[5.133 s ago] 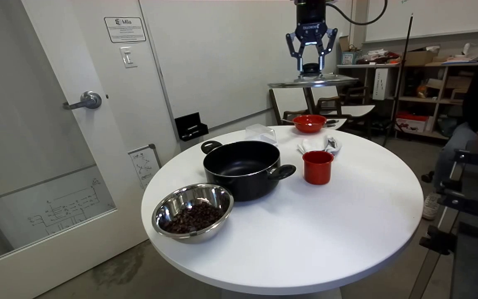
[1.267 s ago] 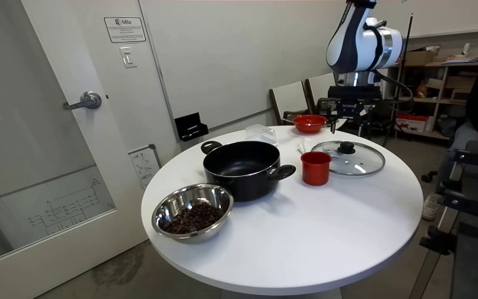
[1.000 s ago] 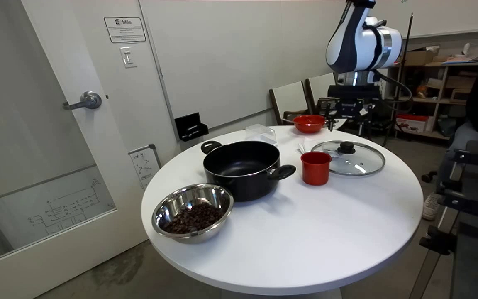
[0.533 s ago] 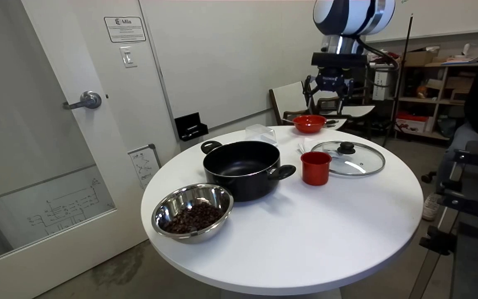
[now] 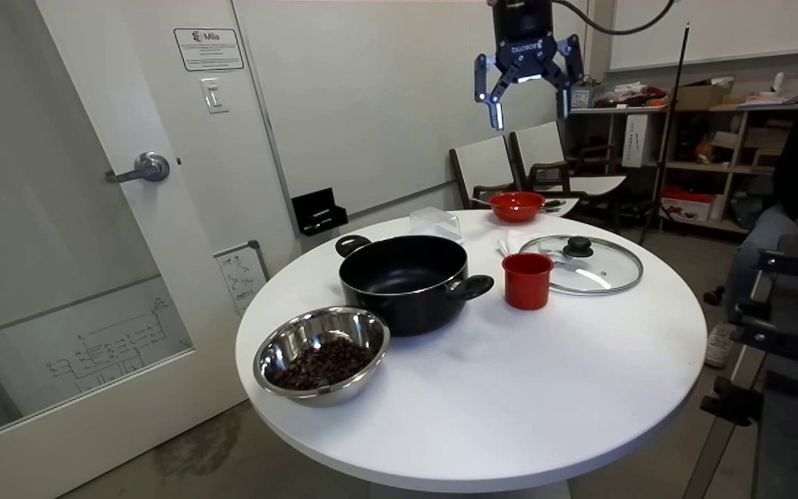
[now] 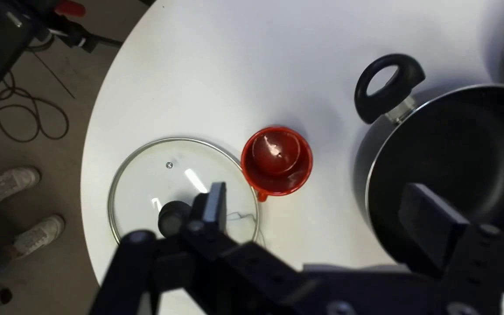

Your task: Pick up the lid from the black pot and put it on the table.

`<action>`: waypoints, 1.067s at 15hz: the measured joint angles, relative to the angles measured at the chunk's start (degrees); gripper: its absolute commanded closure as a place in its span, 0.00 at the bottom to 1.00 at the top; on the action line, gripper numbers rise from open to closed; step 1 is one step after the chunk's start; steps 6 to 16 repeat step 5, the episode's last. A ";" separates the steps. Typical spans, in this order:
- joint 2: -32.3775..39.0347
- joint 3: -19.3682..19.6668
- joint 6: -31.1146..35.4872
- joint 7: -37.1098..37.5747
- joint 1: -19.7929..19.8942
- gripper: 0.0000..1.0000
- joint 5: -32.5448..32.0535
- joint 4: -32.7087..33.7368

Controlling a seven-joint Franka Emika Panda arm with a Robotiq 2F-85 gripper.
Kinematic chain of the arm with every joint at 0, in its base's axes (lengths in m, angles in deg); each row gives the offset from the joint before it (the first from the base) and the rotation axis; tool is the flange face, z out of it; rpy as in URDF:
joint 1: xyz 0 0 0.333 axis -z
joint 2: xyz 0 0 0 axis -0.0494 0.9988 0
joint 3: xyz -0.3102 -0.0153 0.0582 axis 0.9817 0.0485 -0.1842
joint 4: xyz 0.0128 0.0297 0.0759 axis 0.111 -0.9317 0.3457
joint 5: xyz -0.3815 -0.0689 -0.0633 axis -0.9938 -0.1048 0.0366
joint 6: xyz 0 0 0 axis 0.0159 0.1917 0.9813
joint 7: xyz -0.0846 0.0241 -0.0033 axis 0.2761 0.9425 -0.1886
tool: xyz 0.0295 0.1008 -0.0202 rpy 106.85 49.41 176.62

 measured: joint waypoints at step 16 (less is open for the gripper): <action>2.00 -8.37 -7.99 3.97 -5.64 0.00 -5.61 8.73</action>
